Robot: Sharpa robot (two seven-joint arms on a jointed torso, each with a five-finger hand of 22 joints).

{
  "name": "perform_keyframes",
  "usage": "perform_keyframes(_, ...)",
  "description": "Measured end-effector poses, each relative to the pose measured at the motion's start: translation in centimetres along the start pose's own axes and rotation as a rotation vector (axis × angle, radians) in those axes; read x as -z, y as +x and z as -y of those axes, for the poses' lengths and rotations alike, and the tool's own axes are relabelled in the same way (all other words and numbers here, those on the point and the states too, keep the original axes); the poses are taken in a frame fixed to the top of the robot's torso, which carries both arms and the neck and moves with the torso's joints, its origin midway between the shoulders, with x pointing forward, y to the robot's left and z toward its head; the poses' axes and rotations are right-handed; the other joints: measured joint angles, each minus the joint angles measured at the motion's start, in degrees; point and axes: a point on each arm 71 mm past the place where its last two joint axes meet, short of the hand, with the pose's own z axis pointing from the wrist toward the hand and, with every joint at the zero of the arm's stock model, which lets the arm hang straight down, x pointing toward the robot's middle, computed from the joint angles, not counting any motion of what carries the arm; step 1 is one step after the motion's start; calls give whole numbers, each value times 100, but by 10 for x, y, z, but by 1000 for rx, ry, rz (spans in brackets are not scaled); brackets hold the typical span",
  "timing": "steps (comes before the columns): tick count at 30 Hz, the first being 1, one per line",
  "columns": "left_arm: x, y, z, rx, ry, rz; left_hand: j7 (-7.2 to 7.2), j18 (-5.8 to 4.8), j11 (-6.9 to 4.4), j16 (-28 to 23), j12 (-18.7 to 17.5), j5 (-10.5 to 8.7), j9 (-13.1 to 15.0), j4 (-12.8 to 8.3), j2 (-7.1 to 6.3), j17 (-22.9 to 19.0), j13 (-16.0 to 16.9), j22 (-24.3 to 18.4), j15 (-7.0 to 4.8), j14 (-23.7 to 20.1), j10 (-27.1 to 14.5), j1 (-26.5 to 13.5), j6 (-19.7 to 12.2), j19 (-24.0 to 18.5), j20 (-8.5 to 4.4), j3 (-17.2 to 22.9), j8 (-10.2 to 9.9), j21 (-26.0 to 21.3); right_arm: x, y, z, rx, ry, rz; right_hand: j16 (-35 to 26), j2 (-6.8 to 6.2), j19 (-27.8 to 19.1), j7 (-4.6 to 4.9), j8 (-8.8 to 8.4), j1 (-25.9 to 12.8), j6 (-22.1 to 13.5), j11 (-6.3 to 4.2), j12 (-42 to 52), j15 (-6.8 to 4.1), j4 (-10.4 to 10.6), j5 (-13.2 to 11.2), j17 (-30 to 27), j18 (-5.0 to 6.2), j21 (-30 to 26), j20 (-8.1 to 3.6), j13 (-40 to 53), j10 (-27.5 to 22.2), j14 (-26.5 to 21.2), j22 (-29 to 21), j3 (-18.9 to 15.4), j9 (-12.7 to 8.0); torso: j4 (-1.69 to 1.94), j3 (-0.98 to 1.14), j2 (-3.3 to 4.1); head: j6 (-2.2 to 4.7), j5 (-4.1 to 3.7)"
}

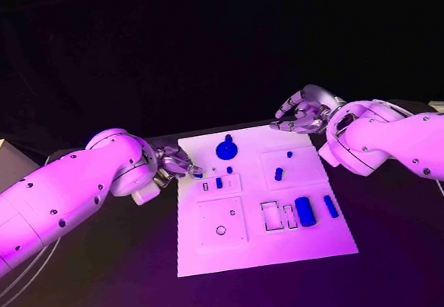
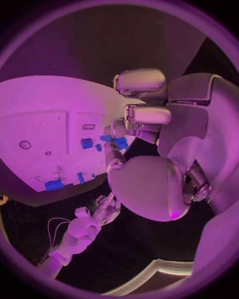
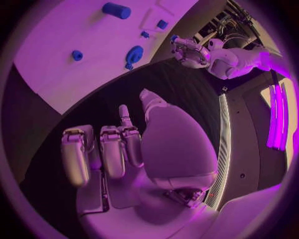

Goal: Assemble the parts on the task board

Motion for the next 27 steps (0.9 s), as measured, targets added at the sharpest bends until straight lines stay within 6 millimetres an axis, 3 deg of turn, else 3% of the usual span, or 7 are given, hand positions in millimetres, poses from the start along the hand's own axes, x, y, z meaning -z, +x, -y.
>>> perform_keyframes(8, -2, 20, -2, -34, 2, 29, -16, 0, -12, 0, 0, 22, -4, -1, 0, 0, 8, 9, 0, 0, 28, -60, 24, 0, 0, 1, 27, 23, 0, 2, 1, 2, 1, 0, 0, 0, 0, 0, 21, 0, 0, 0, 0, 0, 13, 102, 0, 0, -63, 0, 2, 0, 0, -1, 13, 0, 37, -19, -40, -19, -5)
perform_keyframes(18, -6, 28, 1, -68, 4, 52, -10, 0, -32, 0, 0, 23, -13, -2, -16, 0, -17, 8, -21, -21, 50, -120, 51, 21, -21, 1, 28, 23, 1, 4, -1, 6, -3, -4, 0, 0, 0, 0, 21, 0, 0, 0, 0, 0, 13, 111, 0, 0, -63, 0, 4, 0, 0, -1, 13, 5, 36, -20, -28, -26, -8)
perform_keyframes(19, -6, 29, 2, -72, 4, 51, -11, 1, -32, 0, 0, 23, -13, -17, -16, 0, -19, 8, -21, -21, 50, -120, 52, 21, -21, 16, 28, 22, 1, 4, -1, 7, -3, -4, 0, 0, 0, 0, 21, 0, 0, 0, 0, 0, 13, 111, -1, 0, -63, 0, 4, 0, 0, -1, 13, 5, 35, -20, -26, -32, -9)
perform_keyframes(20, -6, 29, 2, -76, 5, 51, -11, 0, -32, 0, 0, 21, -16, -191, -41, 0, -19, 8, -21, -22, 50, -146, 52, 21, -21, 191, 27, 22, 2, 4, -1, 7, -3, -4, 0, 0, 0, 0, 21, 0, 0, 0, 0, 0, 13, 111, 0, 0, -63, 0, 4, 0, 0, -1, 13, 5, 35, -19, -26, -41, -9)
perform_keyframes(27, -8, 32, 6, -105, 7, 40, -17, 0, -31, 0, -1, 20, -15, -191, -52, 0, -33, 8, -21, -22, 50, -157, 58, 20, -21, 191, 26, 23, 2, 4, 0, 9, -2, -3, 0, 0, 0, 0, 21, 0, 0, 0, 0, 0, 13, 111, 0, 0, -63, 0, 3, 0, 0, -2, 13, 5, 31, -15, -21, -75, -15)
